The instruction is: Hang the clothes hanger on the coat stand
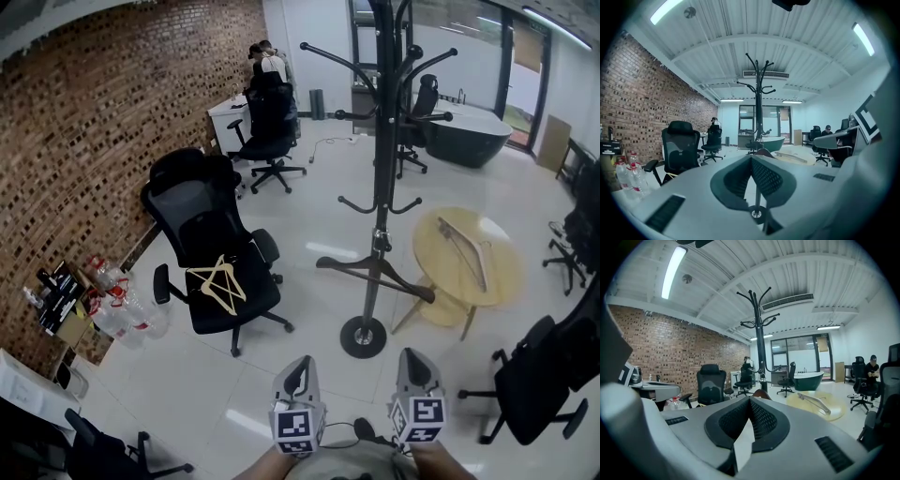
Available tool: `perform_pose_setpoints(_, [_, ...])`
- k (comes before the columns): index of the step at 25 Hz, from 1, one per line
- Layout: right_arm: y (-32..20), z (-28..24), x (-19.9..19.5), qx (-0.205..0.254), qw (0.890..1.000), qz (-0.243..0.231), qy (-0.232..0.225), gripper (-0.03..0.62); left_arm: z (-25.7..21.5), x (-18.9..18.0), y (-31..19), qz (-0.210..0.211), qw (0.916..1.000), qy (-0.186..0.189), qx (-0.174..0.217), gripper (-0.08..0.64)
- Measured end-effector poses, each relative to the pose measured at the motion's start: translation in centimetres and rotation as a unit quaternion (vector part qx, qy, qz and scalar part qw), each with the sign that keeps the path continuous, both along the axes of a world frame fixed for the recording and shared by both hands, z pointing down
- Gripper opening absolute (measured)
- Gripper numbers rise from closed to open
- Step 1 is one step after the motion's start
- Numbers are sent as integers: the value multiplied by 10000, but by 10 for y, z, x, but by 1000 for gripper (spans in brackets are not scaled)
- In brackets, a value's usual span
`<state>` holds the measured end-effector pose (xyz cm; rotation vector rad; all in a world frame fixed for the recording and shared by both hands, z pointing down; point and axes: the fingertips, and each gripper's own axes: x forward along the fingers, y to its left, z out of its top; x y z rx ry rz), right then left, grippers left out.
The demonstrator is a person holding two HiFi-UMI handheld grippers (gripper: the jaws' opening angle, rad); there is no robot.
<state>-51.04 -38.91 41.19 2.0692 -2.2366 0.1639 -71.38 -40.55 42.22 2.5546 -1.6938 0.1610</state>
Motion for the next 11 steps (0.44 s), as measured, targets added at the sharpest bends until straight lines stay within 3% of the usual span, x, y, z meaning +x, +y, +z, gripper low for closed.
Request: perform_pose_setpoints(11, [-1, -2, -1, -30, 10000, 13, -1, 2, -1, 0, -3, 13, 10000, 30, -53, 18])
